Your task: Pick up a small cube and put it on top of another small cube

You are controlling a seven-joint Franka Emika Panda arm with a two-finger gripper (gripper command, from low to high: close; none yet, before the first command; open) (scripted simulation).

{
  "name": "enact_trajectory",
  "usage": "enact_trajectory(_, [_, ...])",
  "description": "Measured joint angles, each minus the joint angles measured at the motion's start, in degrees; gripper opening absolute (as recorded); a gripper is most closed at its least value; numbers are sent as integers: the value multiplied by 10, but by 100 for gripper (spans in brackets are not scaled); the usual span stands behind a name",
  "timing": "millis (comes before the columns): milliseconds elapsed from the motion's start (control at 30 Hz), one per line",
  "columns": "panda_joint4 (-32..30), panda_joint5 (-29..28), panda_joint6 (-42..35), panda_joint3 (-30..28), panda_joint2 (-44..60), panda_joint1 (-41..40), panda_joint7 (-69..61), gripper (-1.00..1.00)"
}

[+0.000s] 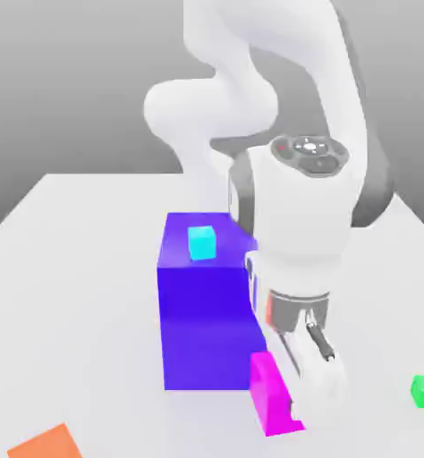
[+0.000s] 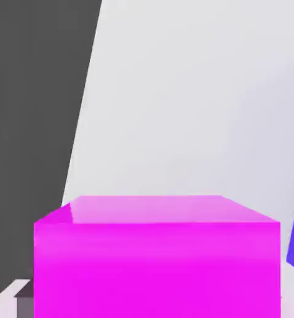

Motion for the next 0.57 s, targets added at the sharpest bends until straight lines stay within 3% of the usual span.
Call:
enact_trajectory(200, [15, -47, 43, 57, 53, 115, 120, -100])
enact_trajectory(233, [18, -54, 60, 55, 73, 125, 129, 100])
enact_trajectory(433, [20, -57, 68, 54, 84, 130, 134, 100])
enact_trajectory(567, [18, -41, 16, 64, 29, 128, 124, 100])
